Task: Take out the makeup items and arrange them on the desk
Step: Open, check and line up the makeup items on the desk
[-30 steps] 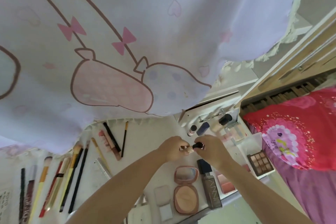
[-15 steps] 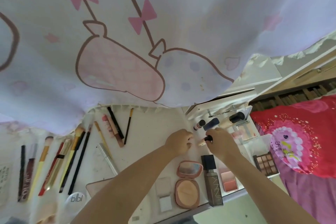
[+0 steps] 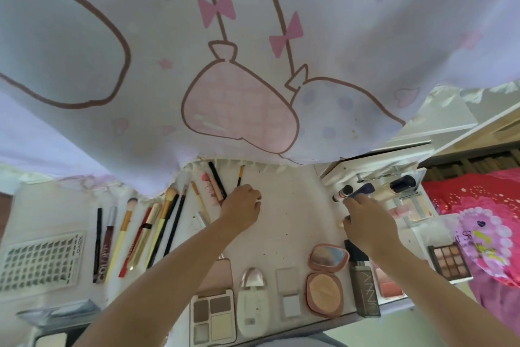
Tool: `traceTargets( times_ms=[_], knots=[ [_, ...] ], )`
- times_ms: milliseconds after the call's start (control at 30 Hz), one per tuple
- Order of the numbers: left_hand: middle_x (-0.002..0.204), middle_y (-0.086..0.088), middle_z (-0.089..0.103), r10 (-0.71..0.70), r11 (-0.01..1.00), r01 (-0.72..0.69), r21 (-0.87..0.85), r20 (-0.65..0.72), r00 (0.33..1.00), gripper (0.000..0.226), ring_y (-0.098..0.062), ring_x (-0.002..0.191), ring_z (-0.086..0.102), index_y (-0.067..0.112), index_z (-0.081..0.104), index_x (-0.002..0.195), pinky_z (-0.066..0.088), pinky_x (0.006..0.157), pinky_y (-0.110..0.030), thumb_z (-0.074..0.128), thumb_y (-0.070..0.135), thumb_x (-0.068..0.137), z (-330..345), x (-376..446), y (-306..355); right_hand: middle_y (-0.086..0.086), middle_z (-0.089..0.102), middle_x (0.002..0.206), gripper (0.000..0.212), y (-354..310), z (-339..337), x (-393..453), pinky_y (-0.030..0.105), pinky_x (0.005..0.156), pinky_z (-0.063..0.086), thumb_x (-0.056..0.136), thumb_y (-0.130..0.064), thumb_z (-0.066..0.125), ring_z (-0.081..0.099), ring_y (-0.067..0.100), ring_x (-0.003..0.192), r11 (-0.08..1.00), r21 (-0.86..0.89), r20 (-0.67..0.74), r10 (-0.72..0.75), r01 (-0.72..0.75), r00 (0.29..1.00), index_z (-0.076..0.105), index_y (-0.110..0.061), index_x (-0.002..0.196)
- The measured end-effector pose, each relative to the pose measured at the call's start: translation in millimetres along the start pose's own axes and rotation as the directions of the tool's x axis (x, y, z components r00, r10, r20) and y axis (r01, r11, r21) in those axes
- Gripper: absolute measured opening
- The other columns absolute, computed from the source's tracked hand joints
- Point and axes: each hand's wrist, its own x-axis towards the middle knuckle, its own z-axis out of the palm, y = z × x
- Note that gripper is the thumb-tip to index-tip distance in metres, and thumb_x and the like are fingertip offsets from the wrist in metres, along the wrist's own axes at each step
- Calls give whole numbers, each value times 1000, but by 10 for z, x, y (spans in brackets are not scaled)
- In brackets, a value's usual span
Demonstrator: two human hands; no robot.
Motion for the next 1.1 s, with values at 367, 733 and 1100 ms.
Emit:
traceTargets(
  times_ms=[367,733,1100],
  knots=[
    [126,-5,49,-231,970,233,73,-41,972,34,-22,118,45,14,50,126,42,93,-30,36,22,96,-182,-509,-538,13,50,123,35,-1255,25,725,35,92,43,93,-11,37,46,28,116,921,65,123,-390,385,913,46,-9,127],
    [131,-3,48,-367,930,366,-43,-19,930,35,-18,122,45,15,48,129,42,95,-27,36,24,97,-182,-978,-843,18,58,111,24,-1907,267,1033,26,70,37,87,-4,44,56,31,103,922,362,128,-197,139,972,54,2,108],
    [119,-7,57,-521,849,492,-194,-144,841,29,-22,108,54,10,59,117,44,84,-26,42,19,94,-189,-1227,-1241,1,50,61,21,-1939,85,521,11,41,35,79,-2,58,50,9,49,696,712,181,-310,93,933,48,-14,65]
  ],
)
